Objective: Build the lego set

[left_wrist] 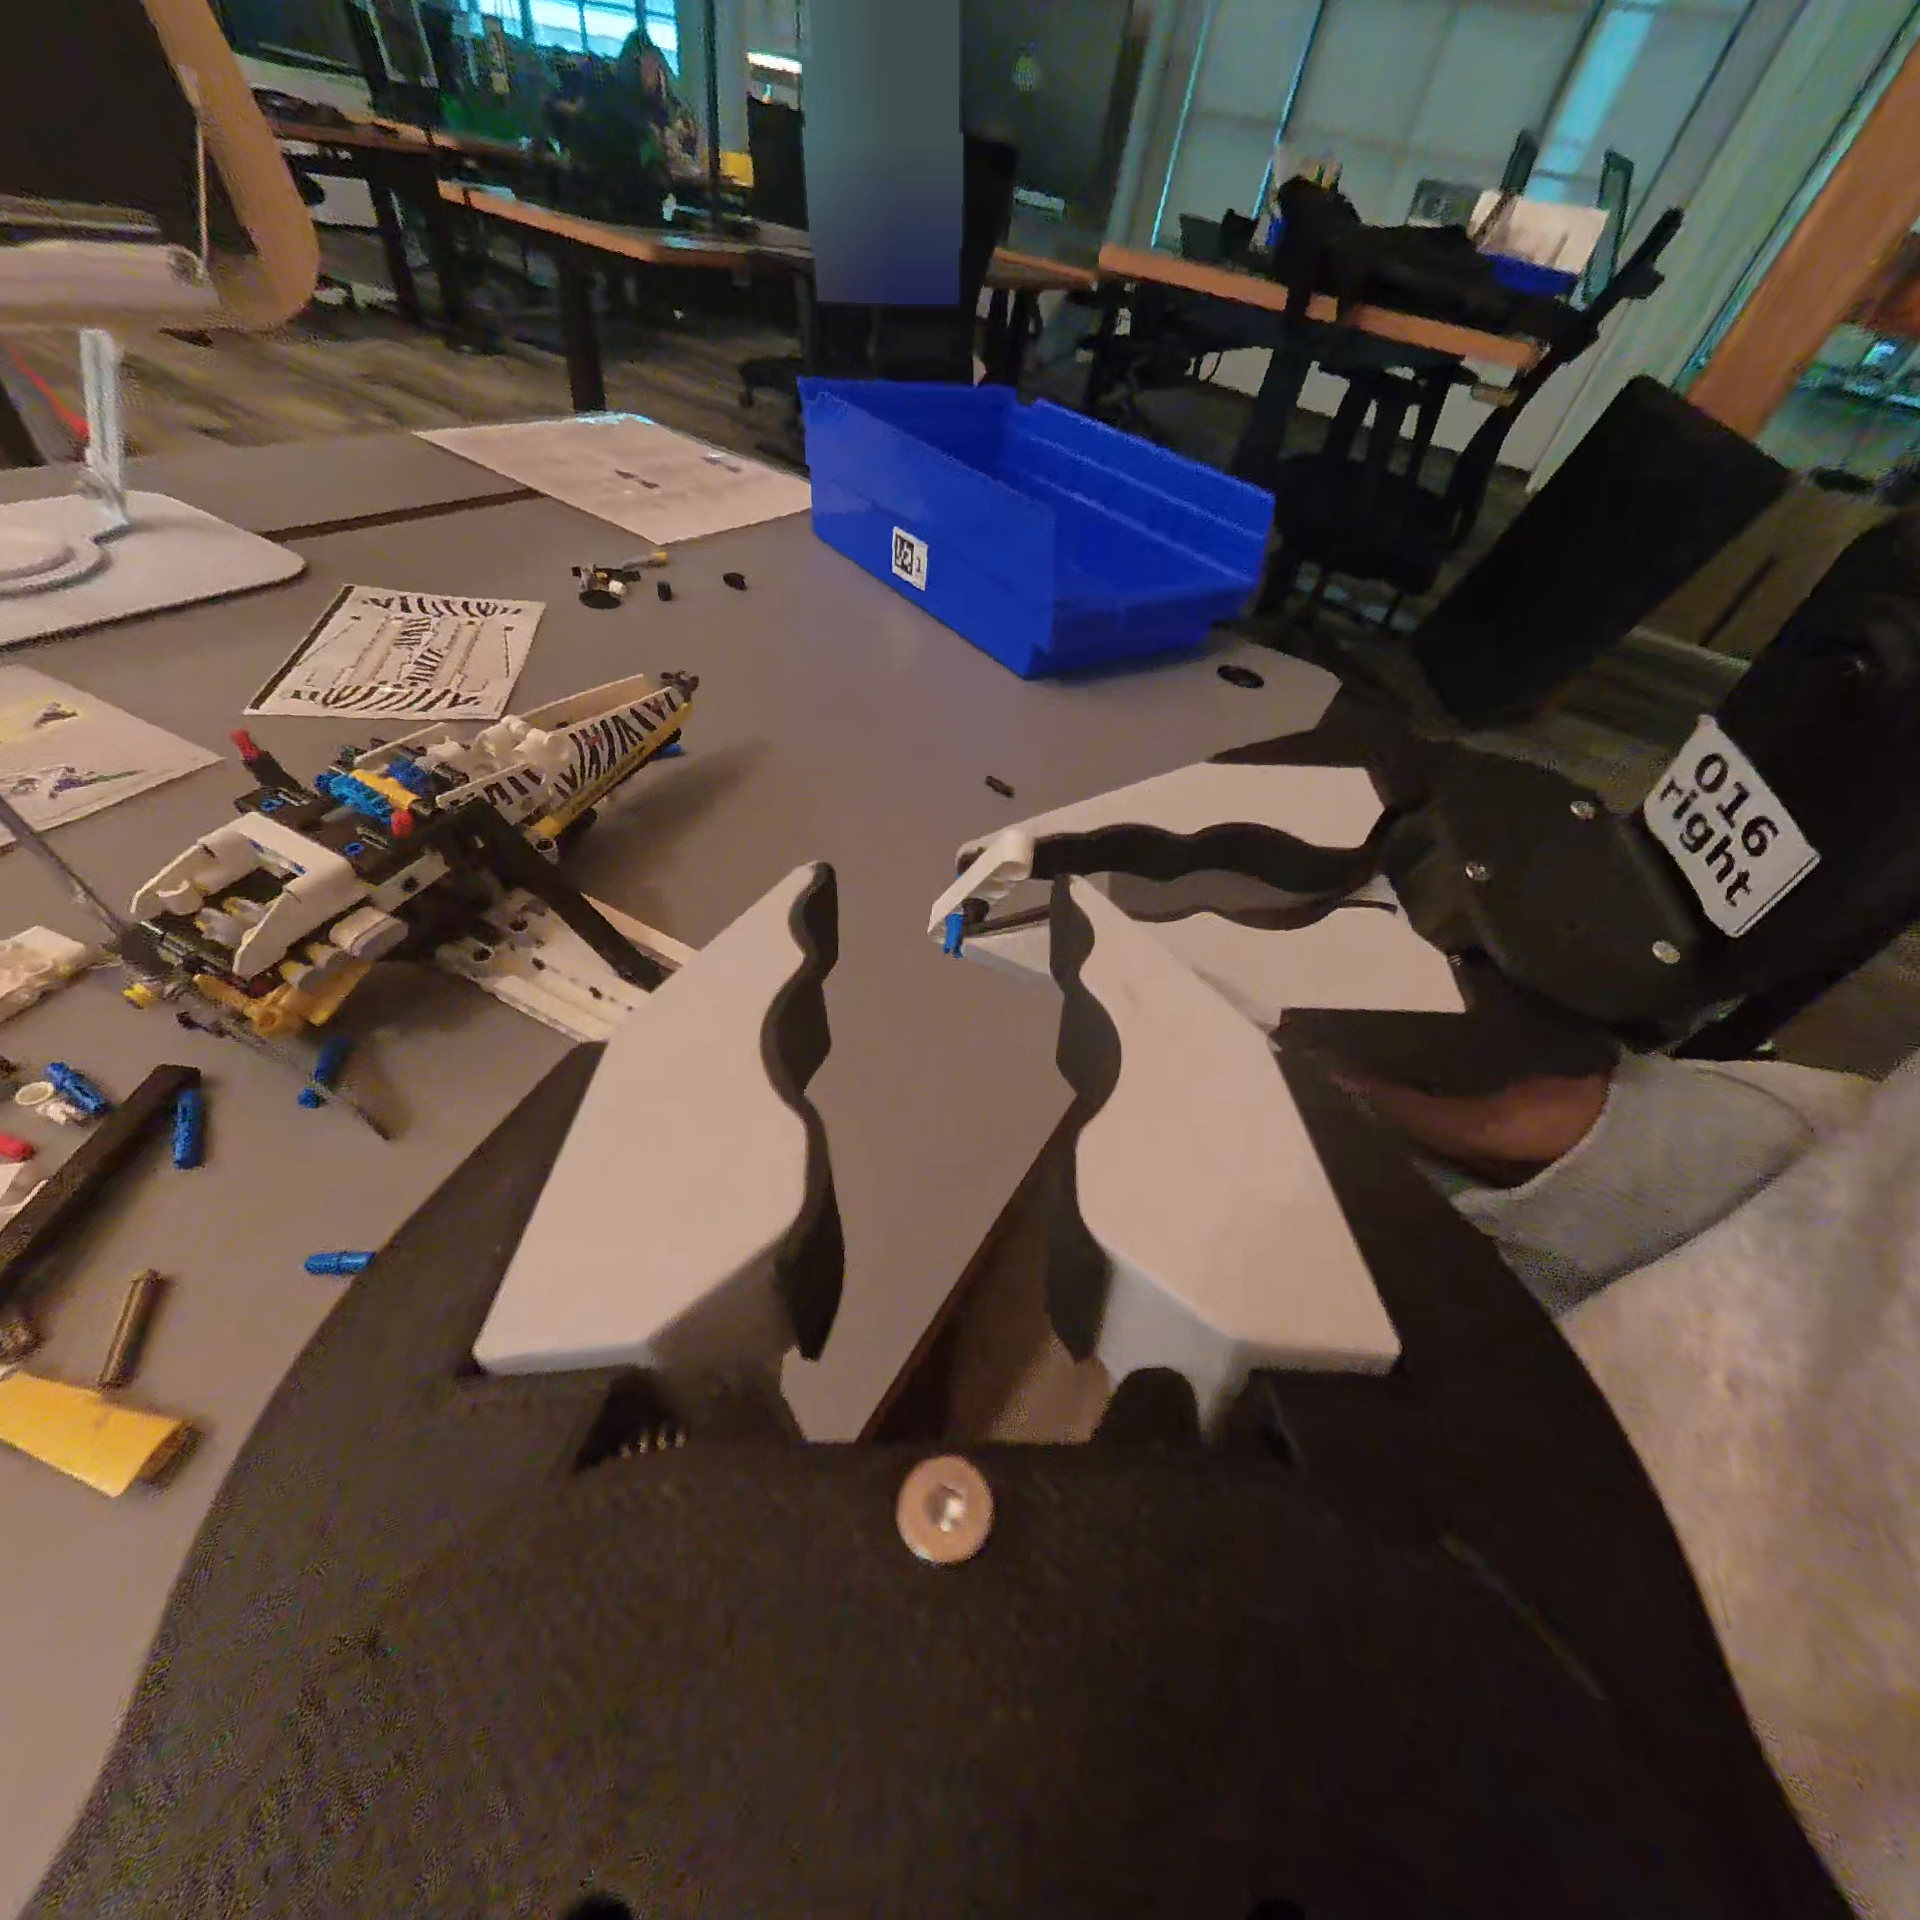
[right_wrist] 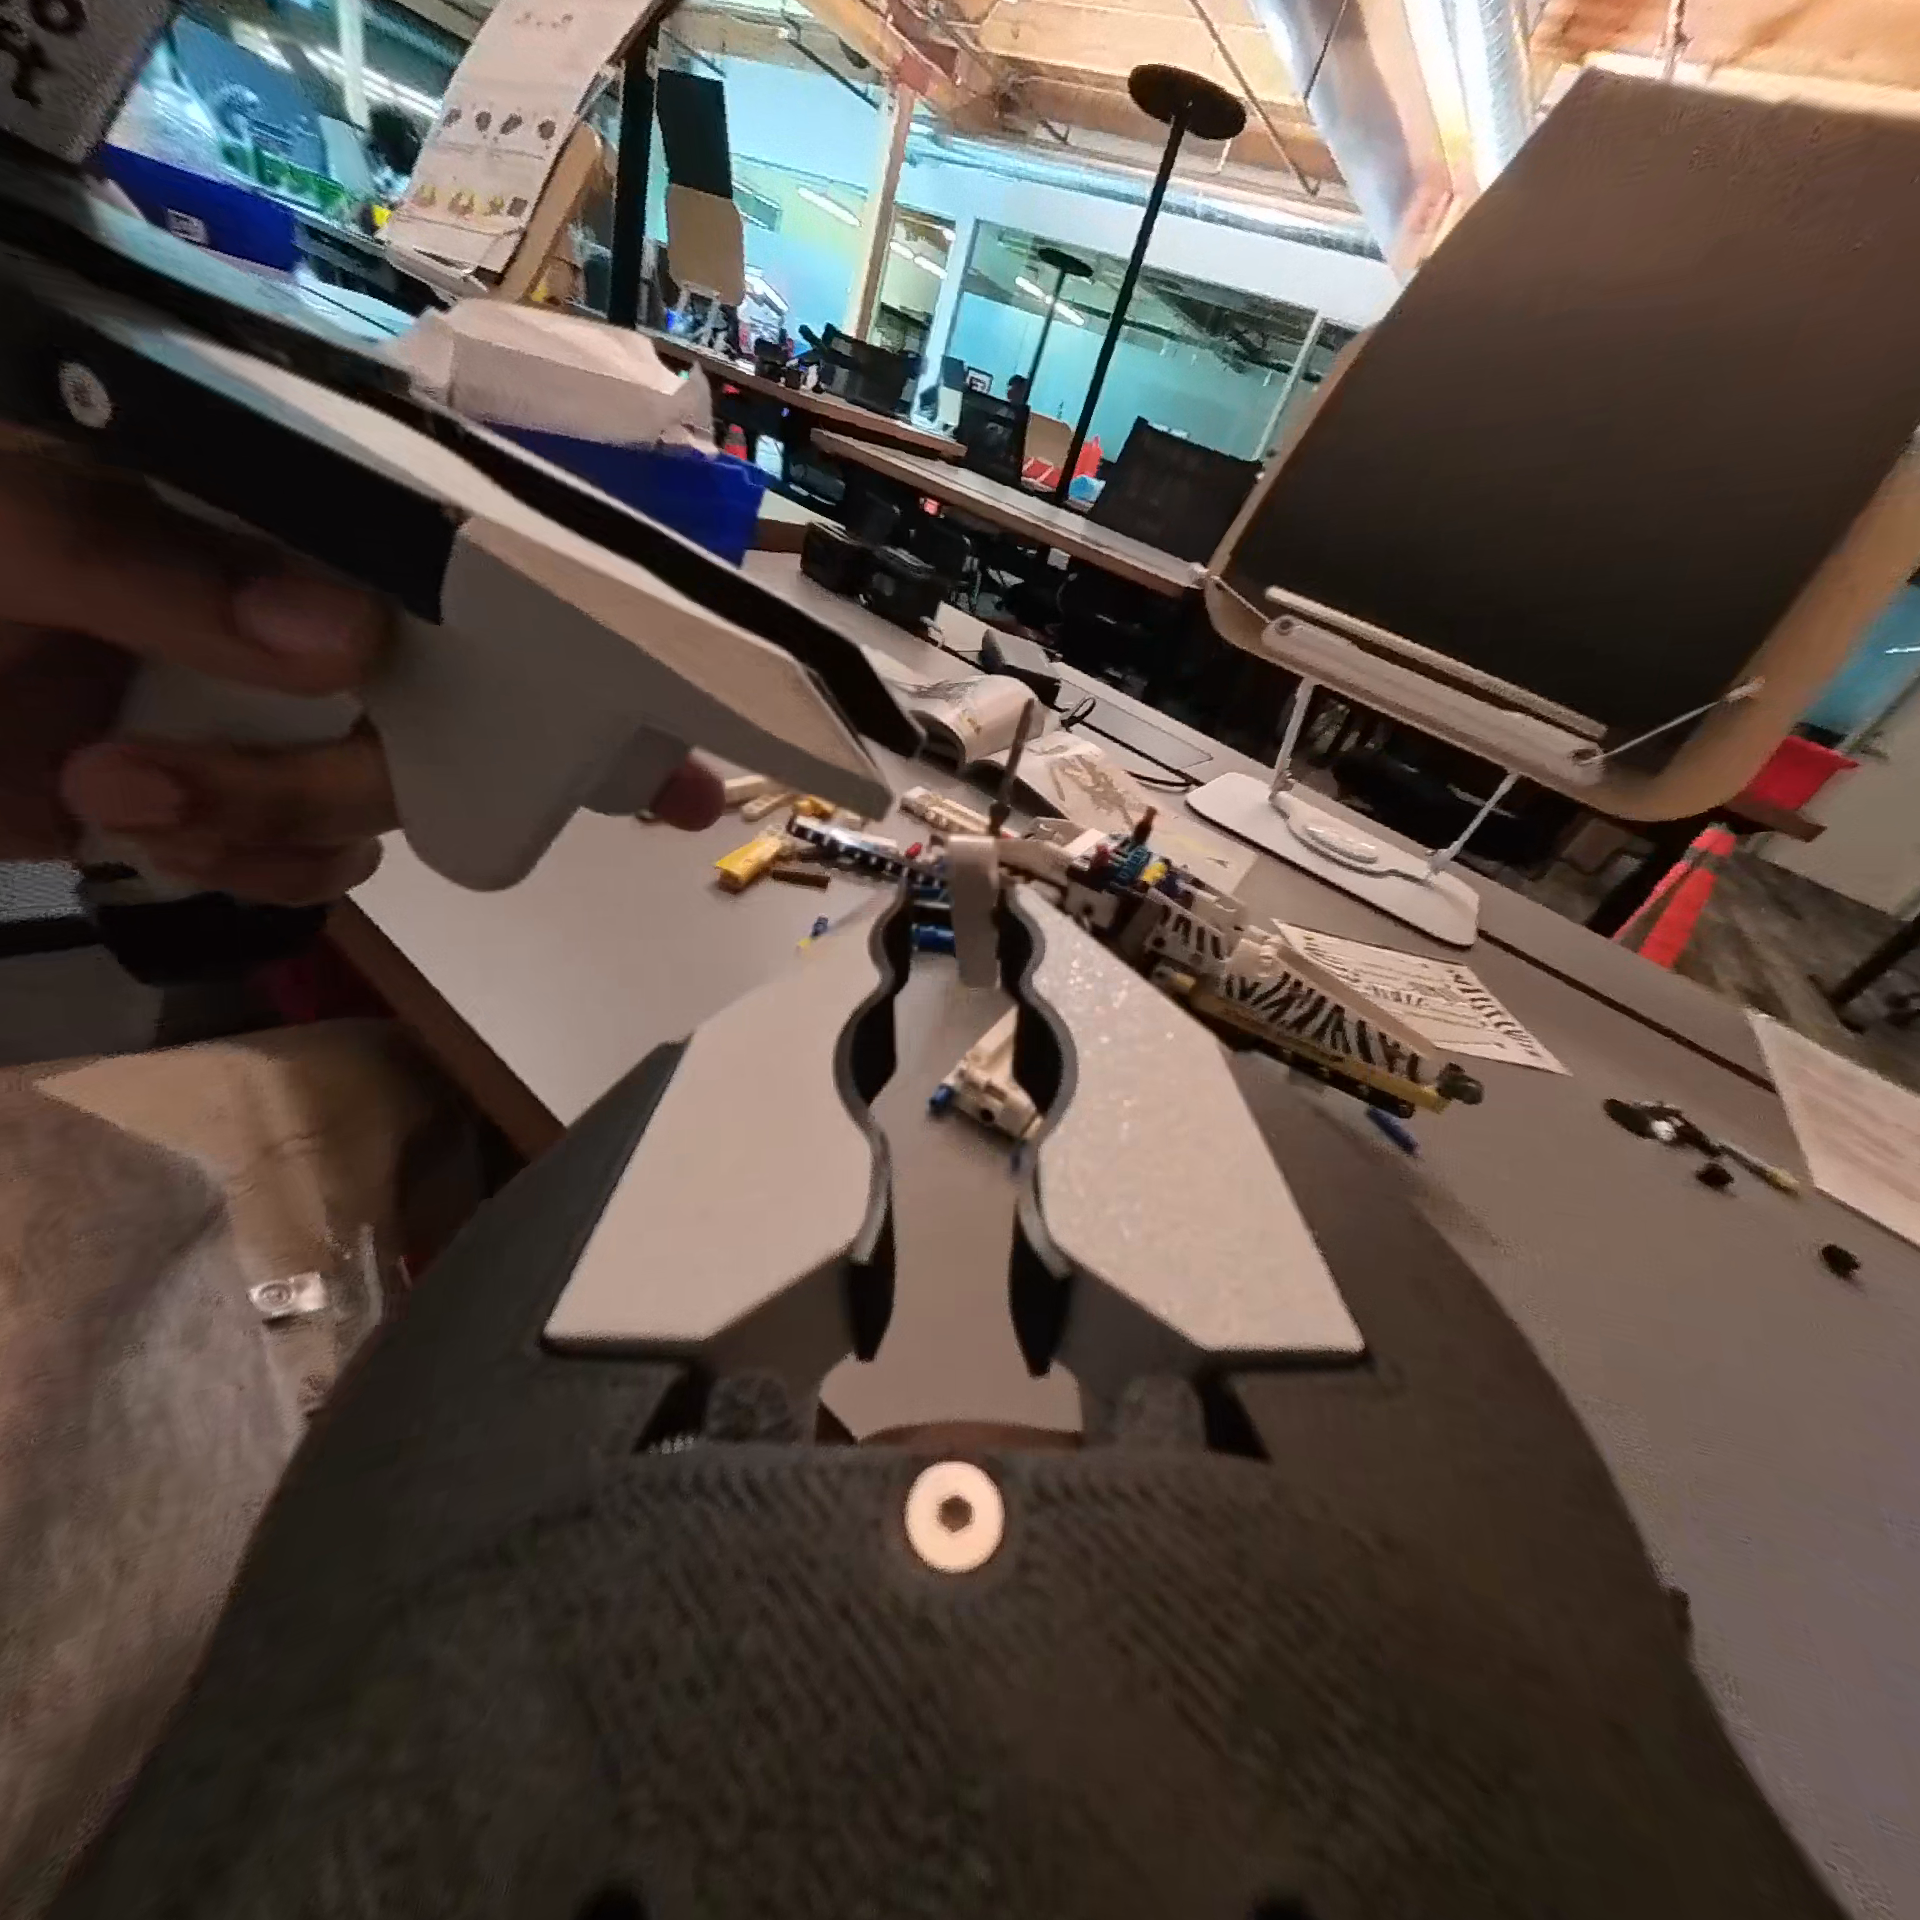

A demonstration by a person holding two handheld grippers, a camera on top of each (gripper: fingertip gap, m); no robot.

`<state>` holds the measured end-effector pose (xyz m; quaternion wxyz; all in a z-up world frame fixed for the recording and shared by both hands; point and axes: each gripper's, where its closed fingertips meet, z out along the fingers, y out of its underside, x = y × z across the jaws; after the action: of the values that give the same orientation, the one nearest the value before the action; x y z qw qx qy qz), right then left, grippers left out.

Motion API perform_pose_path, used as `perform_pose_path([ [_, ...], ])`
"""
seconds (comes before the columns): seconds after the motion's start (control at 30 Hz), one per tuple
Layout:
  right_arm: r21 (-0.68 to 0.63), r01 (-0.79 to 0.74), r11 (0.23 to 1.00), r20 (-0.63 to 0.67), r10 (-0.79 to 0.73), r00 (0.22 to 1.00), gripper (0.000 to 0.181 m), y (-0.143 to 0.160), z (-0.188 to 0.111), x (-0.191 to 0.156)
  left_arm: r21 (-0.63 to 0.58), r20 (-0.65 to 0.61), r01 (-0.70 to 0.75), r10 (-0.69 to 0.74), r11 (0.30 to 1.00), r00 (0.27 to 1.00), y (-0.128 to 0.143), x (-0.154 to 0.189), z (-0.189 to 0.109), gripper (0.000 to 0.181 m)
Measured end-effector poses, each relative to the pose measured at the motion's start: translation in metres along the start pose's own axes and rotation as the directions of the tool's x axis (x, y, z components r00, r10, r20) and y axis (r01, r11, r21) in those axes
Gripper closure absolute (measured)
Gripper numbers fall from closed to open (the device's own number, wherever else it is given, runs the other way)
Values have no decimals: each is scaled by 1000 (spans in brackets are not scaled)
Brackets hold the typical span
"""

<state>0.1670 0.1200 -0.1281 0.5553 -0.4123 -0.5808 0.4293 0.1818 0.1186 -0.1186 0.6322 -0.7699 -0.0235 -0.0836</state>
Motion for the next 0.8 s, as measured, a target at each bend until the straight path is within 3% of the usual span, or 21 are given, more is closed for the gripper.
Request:
perform_pose_path([
  [0.1,8,-53,999,58,52,997,167,8,10,3,-41,-22,31,-31,999,999,8,-10,11,142],
  [0.23,51,-123,991,203,110,973,167,10,21,-1,-75,-129,185,-193,980,973,11,-18,24,141],
  [0.37,29,-153,988,210,144,967,166,14,32,15,-97,-219,337,-350,937,911,5,-31,28,141],
  [0.57,28,-23,999,178,18,984,166,18,38,32,-147,-282,409,-435,901,855,9,-43,33,143],
  [0.7,-19,153,988,157,-148,976,167,25,44,29,-166,-284,412,-444,896,850,11,-45,38,144],
  [0.8,-67,298,952,175,-282,943,167,34,50,21,-188,-245,401,-438,896,865,16,-52,44,159],
])
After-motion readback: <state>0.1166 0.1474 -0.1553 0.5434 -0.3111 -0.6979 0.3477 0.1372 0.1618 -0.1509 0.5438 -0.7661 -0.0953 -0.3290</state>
